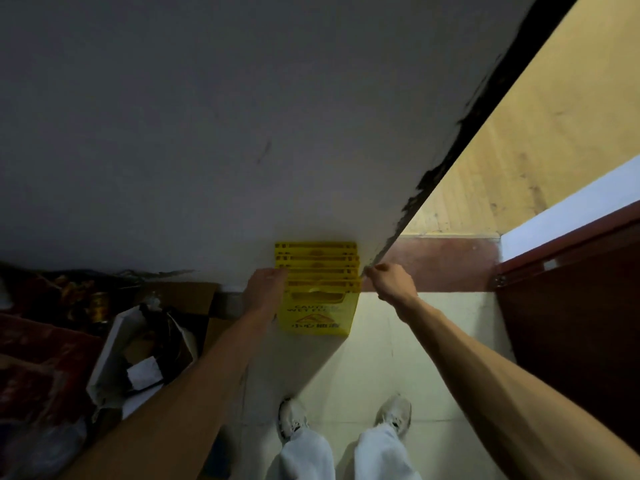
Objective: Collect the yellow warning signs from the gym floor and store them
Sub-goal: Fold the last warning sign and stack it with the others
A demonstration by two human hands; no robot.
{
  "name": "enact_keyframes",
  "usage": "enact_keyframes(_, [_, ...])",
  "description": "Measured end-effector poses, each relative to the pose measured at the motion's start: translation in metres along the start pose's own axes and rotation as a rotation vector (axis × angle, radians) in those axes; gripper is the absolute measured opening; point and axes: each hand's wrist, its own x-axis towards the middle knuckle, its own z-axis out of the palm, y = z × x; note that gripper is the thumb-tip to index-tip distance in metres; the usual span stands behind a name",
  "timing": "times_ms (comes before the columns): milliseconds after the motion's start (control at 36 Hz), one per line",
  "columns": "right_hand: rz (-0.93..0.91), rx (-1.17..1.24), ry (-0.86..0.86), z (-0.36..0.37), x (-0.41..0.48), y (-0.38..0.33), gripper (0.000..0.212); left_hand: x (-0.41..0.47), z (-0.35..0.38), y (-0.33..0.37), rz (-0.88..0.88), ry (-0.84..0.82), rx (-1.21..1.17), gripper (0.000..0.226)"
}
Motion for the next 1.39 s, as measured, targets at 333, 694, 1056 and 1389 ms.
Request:
enact_keyframes(333, [-0.09,0.154,0.141,-0.137,-0.059,-0.012,0.039,-0.132,0.089,0.14,0.32,-0.037,0.092,0.029])
enact_keyframes(694, [-0.075,0.353,0.196,-0.356,-0.039,0.124,0.032,-0.233,0.324,0.238,0.414,-0.189,0.223,0.029])
enact_keyframes(1056, [-0.117,0.417,0.304,-0.499,-0.003,0.146,0.029,-0.248,0.425,0.334,0.522,-0.304,0.21,0.033])
enact_keyframes(1389, [-0.158,0.169,0.235,-0.546,0.136,0.071,0.028,-0.108,0.447,0.419,0.422,-0.272,0.048,0.034])
